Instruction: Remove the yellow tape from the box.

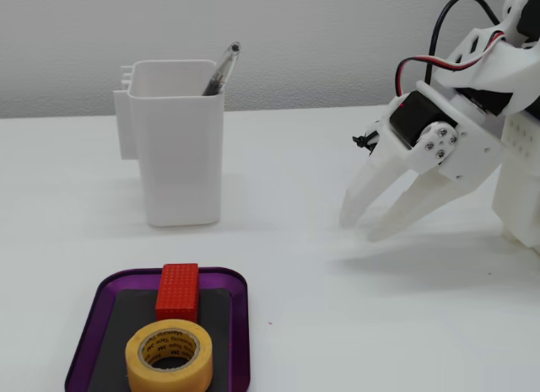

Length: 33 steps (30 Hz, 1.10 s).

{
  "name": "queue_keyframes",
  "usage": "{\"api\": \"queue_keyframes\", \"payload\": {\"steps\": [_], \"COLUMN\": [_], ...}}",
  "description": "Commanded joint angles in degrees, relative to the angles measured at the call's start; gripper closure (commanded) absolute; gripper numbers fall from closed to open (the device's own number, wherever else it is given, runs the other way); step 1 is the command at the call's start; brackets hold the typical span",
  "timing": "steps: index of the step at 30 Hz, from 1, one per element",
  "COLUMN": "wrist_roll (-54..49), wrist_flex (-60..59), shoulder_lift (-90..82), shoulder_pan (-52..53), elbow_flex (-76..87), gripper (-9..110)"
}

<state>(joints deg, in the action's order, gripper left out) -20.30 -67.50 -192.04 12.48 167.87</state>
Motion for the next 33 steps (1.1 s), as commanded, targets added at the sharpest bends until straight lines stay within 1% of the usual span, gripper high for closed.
{"api": "queue_keyframes", "payload": {"steps": [1, 6, 13, 16, 20, 22, 27, 33], "wrist_roll": [-0.1, 0.0, 0.1, 0.0, 0.0, 1.8, 5.0, 5.2], "wrist_flex": [-0.1, 0.4, -0.3, -2.6, -5.6, -5.7, -5.4, -5.2], "shoulder_lift": [-0.6, 9.8, 30.0, 36.7, 43.9, 46.8, 55.3, 67.4], "shoulder_pan": [0.9, 0.9, -0.8, -4.2, -12.0, -14.8, -19.6, -22.3], "elbow_flex": [-5.1, -11.0, -27.3, -33.3, -39.5, -41.7, -46.5, -53.0], "gripper": [92, 93, 92, 92, 92, 92, 92, 92]}}
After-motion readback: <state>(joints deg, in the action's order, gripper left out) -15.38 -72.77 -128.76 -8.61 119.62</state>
